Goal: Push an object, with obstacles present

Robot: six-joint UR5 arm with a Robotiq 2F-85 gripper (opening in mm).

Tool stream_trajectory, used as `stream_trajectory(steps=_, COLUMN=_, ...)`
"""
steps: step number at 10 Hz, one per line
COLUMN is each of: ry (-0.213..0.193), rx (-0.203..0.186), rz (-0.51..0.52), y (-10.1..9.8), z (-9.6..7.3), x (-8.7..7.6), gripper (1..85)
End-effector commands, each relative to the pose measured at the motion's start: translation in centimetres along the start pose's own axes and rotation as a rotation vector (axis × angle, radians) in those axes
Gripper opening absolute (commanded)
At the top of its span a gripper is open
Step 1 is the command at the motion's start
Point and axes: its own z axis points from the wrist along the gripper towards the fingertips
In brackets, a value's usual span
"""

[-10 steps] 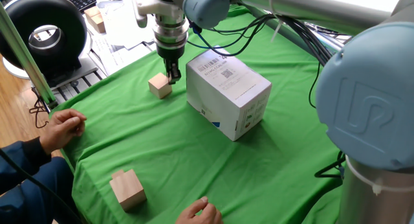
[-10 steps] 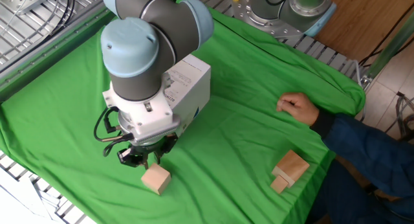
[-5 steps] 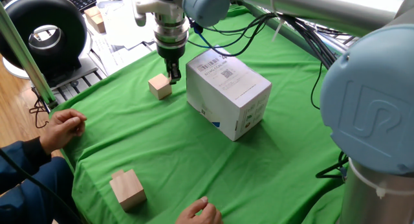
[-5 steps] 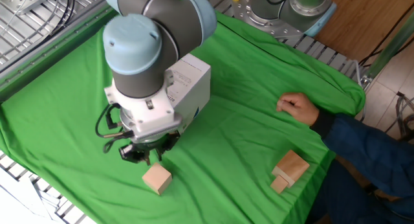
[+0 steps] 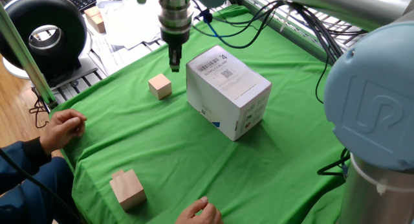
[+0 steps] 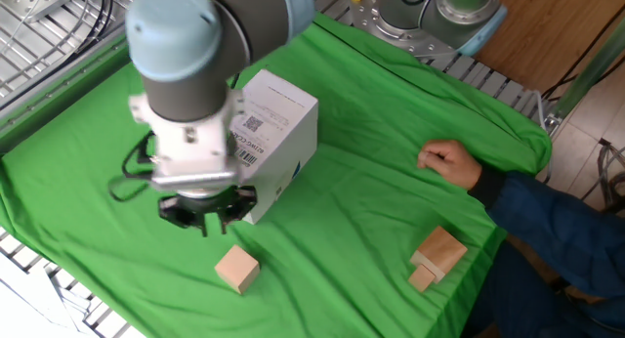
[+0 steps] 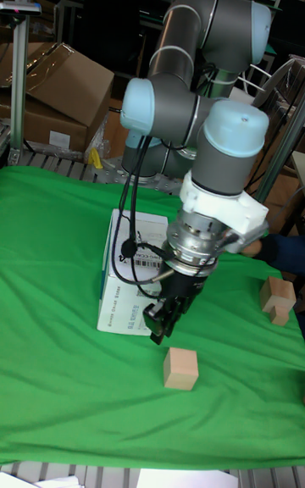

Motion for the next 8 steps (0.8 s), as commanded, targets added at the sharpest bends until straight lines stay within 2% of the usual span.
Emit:
stream_trajectory(steps=1, ry=-0.027, rx=0.019, rz=0.178, y=-2.1, z=-1.0, x=-0.1, gripper=29.0)
stream_trajectory(steps=3, ry=-0.021, rx=0.059, rz=0.212, y=-3.2, z=-0.9, x=0.2, gripper=24.0)
stream_trajectory(steps=4, ry=-0.008, rx=0.067, rz=0.24, y=-3.4, z=-0.9, x=0.6, gripper=22.7)
stream_trajectory(steps=5, ry=0.018, rx=0.054, rz=0.28, y=-3.0, z=-0.9, x=1.2, gripper=22.7)
stream_trajectory(steps=6, ry=0.015, rx=0.039, rz=0.31, y=-2.6, z=-0.9, x=1.1, gripper=22.7)
stream_trajectory(steps=7, ry=-0.007, rx=0.001, rz=0.353, y=-1.7, z=-0.9, x=0.4, gripper=22.7)
stream_trajectory(steps=8, ry=-0.024, rx=-0.015, rz=0.405, y=-1.4, z=-0.9, x=-0.1, gripper=22.3)
